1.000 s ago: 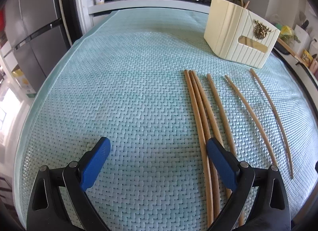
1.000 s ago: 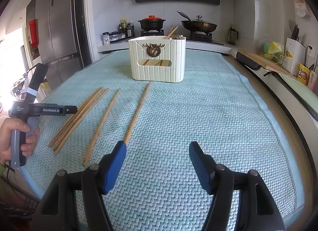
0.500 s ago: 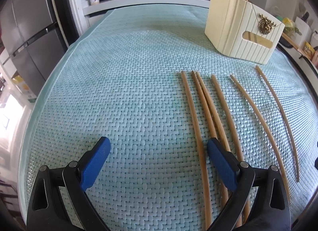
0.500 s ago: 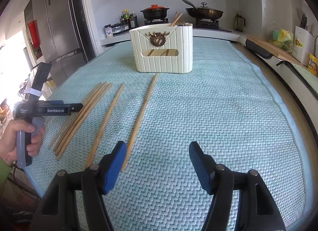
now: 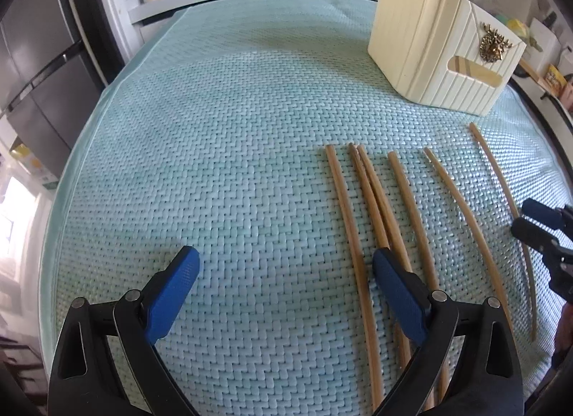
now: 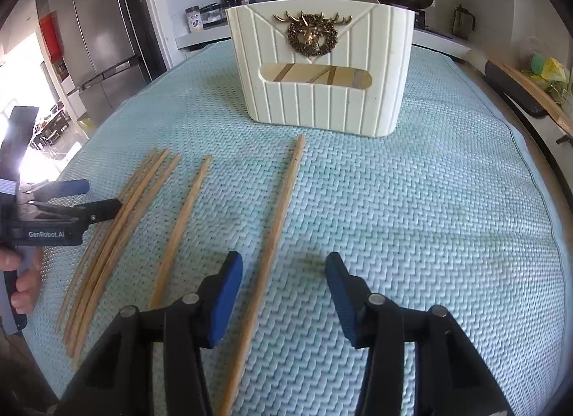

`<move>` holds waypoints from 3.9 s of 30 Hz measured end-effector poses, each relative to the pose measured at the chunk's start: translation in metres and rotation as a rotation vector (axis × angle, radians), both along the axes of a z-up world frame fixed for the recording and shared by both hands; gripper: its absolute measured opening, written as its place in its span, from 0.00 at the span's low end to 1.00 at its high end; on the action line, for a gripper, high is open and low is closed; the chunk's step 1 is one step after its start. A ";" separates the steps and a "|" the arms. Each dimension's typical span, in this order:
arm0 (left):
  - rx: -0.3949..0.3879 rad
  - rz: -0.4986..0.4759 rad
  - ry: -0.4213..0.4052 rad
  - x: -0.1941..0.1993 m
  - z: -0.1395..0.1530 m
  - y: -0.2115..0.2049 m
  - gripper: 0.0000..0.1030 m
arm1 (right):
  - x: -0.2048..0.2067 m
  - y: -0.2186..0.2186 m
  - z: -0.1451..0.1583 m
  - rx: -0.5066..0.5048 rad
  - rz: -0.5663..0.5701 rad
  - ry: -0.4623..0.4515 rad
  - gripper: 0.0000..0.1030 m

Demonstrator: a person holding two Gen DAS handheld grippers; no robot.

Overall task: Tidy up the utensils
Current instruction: 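Lower both open tools toward the loose wooden chopsticks on the towel, then close the left tool on one chopstick while the right tool grasps another chopstick, then lift and carry the chopsticks upright with both tools to the caddy, then open the left tool over the caddy while the right tool drops its chopstick in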

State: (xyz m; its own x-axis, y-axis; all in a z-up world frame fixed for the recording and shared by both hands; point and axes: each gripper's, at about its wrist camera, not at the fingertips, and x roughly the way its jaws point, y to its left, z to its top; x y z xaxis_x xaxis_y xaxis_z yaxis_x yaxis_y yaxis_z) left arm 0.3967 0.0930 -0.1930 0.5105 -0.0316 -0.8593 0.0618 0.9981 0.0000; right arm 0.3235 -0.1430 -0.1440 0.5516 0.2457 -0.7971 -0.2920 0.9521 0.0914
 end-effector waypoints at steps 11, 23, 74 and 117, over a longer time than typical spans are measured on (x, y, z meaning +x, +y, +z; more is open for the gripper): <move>0.010 -0.086 0.087 0.039 0.008 -0.021 0.38 | 0.067 0.024 0.000 -0.066 0.021 0.099 0.29; 0.009 -0.135 0.096 0.053 0.009 -0.042 0.04 | 0.102 0.037 0.003 -0.031 0.017 0.138 0.06; -0.302 -0.109 -0.475 -0.107 0.206 0.005 0.03 | -0.066 -0.039 0.197 0.224 0.097 -0.446 0.06; -0.294 -0.146 -0.627 0.084 0.295 -0.059 0.03 | 0.088 -0.035 0.274 0.139 0.005 -0.679 0.06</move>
